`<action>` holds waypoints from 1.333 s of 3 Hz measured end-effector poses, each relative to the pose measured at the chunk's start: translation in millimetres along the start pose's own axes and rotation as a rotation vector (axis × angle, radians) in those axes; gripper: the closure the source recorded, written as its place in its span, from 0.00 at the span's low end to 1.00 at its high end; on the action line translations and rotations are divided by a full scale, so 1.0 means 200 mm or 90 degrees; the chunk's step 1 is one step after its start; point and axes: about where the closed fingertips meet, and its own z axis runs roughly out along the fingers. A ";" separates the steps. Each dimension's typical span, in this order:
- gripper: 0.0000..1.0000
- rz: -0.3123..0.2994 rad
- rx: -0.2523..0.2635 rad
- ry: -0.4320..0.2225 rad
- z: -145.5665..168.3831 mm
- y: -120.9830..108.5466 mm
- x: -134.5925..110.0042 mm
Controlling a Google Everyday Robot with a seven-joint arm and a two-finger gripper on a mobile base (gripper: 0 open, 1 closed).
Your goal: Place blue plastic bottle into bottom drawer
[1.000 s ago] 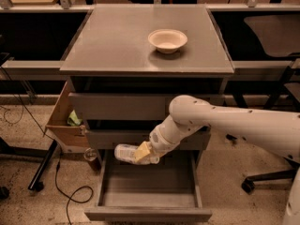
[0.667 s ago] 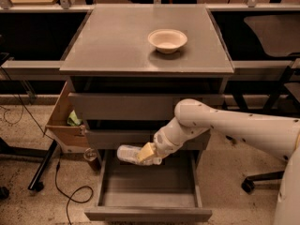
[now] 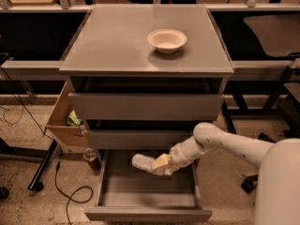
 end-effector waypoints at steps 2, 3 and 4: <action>1.00 0.116 -0.094 0.008 0.36 -0.43 0.06; 0.83 0.121 -0.114 0.038 0.49 -0.48 0.03; 0.60 0.126 -0.109 0.085 0.60 -0.50 0.02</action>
Offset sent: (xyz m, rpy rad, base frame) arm -0.0043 -0.0143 -0.1653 0.1944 0.2362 -0.1620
